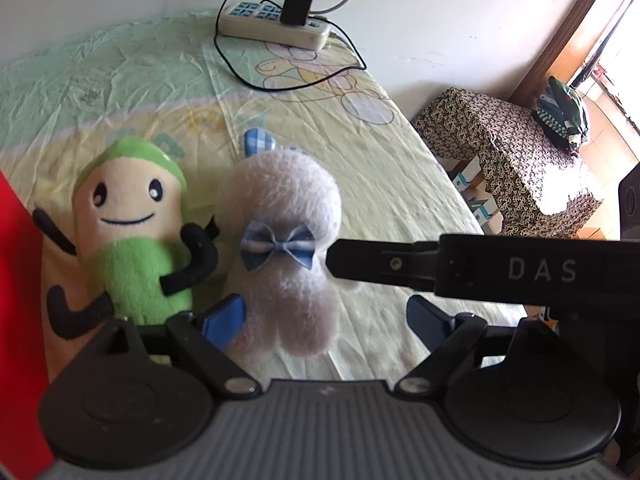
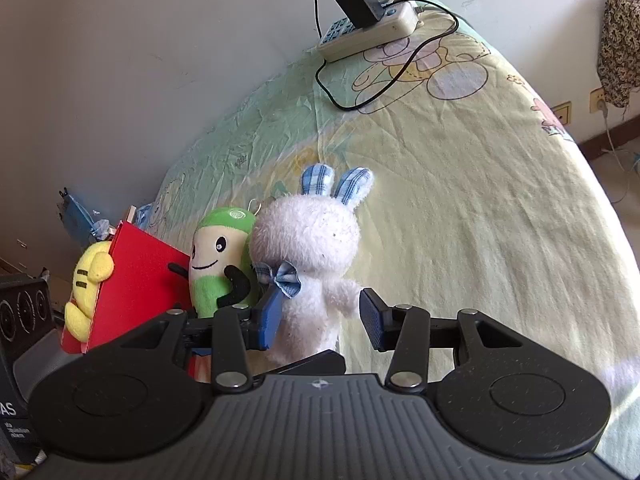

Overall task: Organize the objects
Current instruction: 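Close the right gripper on the white bunny's head and lift it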

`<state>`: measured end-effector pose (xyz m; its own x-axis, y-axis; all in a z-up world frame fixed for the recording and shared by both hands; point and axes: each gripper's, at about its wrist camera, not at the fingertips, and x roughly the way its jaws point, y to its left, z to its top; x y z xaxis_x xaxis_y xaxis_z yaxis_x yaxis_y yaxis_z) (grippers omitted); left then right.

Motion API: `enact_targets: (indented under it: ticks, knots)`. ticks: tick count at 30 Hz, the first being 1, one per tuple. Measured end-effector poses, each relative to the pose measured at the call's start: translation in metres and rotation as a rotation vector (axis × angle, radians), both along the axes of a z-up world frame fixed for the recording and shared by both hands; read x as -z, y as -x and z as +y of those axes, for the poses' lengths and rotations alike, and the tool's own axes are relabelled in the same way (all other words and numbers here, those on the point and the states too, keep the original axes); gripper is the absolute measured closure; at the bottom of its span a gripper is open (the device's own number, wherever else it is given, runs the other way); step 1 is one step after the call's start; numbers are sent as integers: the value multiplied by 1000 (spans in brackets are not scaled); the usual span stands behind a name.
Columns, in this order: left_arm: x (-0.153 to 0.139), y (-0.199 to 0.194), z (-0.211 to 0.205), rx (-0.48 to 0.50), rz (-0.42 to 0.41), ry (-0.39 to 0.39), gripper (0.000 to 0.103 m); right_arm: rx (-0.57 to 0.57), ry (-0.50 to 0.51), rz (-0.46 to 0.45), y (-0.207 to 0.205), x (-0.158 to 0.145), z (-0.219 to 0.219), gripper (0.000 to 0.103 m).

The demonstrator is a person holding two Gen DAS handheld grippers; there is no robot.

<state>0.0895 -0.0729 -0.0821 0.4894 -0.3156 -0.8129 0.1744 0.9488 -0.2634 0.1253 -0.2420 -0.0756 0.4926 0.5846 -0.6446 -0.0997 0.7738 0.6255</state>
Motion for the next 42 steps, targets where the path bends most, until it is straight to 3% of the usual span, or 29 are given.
enact_targets:
  ticks: [10, 16, 20, 31, 42]
  knots:
    - [10, -30, 13, -20, 6, 5, 10, -23, -37, 33, -35, 16, 11, 56]
    - [14, -37, 11, -10, -16, -11, 10, -21, -150, 81, -51, 32, 5, 55]
    - [14, -38, 12, -6, -19, -4, 11, -40, -235, 100, -54, 37, 3, 65]
    - [5, -20, 7, 24, -13, -8, 19, -91, -180, 42, -36, 18, 4, 70]
    - [-7, 34, -14, 110, -28, -92, 22, -117, -130, 27, 9, 2, -1, 70]
